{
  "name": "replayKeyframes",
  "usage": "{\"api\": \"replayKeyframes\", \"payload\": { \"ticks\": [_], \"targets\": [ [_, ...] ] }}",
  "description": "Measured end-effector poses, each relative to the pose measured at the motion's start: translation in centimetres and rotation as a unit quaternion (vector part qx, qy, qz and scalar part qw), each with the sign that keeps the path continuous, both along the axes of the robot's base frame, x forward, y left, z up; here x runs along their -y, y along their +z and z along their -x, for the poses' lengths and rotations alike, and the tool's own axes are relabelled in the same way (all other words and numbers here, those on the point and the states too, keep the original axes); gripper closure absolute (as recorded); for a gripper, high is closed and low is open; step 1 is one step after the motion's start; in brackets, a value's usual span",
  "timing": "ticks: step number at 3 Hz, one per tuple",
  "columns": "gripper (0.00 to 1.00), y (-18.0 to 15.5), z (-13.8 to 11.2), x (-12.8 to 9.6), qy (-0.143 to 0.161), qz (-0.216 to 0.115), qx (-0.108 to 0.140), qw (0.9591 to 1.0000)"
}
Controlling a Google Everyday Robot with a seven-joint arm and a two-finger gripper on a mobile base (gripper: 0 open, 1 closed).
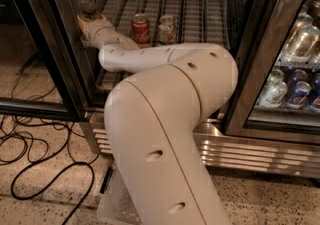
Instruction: Pick water bottle from middle shelf of fridge
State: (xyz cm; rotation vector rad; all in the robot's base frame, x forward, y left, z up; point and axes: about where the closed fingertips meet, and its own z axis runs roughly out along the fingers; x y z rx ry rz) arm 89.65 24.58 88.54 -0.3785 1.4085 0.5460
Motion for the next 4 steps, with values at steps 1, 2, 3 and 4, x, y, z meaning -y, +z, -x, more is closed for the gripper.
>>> {"api": "replayKeyframes", "payload": {
  "ticks": [1, 2, 3, 4],
  "targets": [
    [1.00, 1.0, 1.5, 1.3, -0.017, -0.030, 0.006, 0.9994],
    [1.00, 1.0, 2.2, 1.6, -0.026, -0.035, 0.011, 0.9990],
    [1.00, 1.5, 2.8, 1.6, -0.032, -0.033, 0.018, 0.9988],
    [1.00, 1.5, 3.6, 1.2, -0.029, -0.017, 0.029, 0.9990]
  ]
}}
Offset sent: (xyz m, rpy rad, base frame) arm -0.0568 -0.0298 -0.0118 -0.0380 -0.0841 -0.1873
